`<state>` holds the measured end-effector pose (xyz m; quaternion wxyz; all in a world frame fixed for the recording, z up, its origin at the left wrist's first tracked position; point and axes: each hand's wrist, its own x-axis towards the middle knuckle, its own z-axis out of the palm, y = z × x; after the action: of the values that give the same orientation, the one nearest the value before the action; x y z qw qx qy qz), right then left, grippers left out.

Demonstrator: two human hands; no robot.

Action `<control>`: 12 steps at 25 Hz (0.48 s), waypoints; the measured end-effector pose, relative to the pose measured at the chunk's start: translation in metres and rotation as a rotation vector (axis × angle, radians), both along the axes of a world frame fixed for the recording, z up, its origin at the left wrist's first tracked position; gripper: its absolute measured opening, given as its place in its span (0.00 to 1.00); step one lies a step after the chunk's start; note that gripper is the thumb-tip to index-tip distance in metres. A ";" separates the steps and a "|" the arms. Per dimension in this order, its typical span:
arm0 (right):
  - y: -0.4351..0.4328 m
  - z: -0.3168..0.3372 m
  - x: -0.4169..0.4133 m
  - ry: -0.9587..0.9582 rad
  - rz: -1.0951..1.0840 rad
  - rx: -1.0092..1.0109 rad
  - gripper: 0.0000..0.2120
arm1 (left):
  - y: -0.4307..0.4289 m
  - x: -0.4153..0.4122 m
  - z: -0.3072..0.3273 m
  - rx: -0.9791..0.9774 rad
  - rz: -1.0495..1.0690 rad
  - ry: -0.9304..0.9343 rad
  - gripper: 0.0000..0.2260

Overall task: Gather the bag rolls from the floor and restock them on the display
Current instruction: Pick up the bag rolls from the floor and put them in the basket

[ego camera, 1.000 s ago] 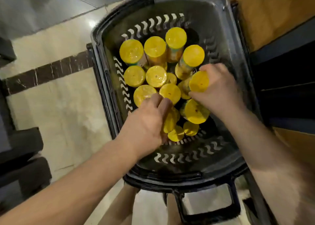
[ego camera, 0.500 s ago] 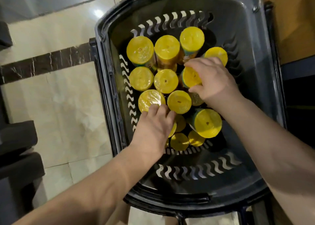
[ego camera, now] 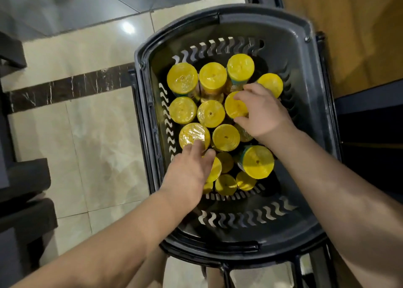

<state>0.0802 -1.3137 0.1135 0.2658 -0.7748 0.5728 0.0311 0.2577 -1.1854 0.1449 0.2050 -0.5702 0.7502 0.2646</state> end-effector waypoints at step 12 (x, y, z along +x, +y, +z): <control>0.041 0.406 -0.029 0.119 0.052 -0.165 0.26 | -0.073 0.007 0.389 -0.262 -0.022 0.131 0.35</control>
<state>0.0511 -1.2724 0.5198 0.1658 -0.8055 0.5677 0.0367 0.2649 -1.2588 0.5337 0.0822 -0.5651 0.7965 0.1988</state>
